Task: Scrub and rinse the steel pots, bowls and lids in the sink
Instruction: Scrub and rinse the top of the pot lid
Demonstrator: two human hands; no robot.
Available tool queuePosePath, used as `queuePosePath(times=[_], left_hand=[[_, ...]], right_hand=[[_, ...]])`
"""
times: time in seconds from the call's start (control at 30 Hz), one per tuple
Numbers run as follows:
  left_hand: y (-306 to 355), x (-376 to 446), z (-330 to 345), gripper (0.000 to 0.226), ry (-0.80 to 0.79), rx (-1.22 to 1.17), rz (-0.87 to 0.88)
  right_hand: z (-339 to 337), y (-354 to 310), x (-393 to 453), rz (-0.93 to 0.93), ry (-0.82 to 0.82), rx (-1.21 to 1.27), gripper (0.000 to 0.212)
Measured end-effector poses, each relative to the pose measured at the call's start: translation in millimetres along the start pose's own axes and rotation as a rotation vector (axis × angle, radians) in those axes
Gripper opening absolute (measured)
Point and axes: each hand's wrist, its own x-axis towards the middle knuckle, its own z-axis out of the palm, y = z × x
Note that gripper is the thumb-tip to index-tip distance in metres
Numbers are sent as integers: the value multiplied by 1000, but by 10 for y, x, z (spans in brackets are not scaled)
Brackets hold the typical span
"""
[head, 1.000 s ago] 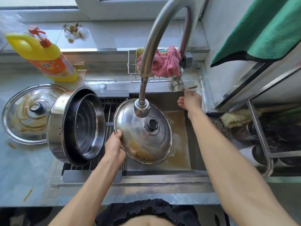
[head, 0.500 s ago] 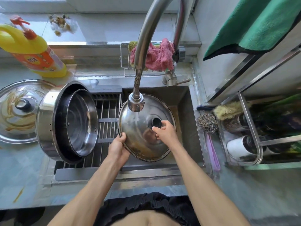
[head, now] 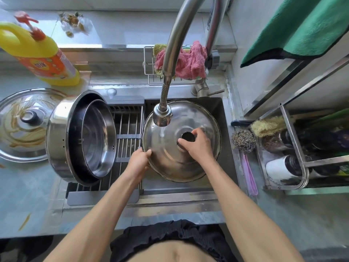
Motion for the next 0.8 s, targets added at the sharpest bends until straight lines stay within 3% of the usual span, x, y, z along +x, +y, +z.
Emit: queuePosePath(times=[0.17,0.27,0.37,0.53,0.67,0.8], left_hand=[[147,70,-13,29,89,-172,89],[196,45,-2,30,172,-295,81],[218,-2,-1,27,239,-415,71],[220,-104,37,26,254,-535,52],[222,-136,-105,22,276,-578,18],[279,-108,-152,24,279,-572,29]], right_hand=[[12,70,-70,-40,-41,39,42],[145,-15,-153,-83,21,48,40],[390,10,-321,-180,33,-66,60],[556,253,-549,-324,-161,-392,89],[292,496,-466,-319,-273,-427,109],[75,728,-414,-180,-294,-263,109]])
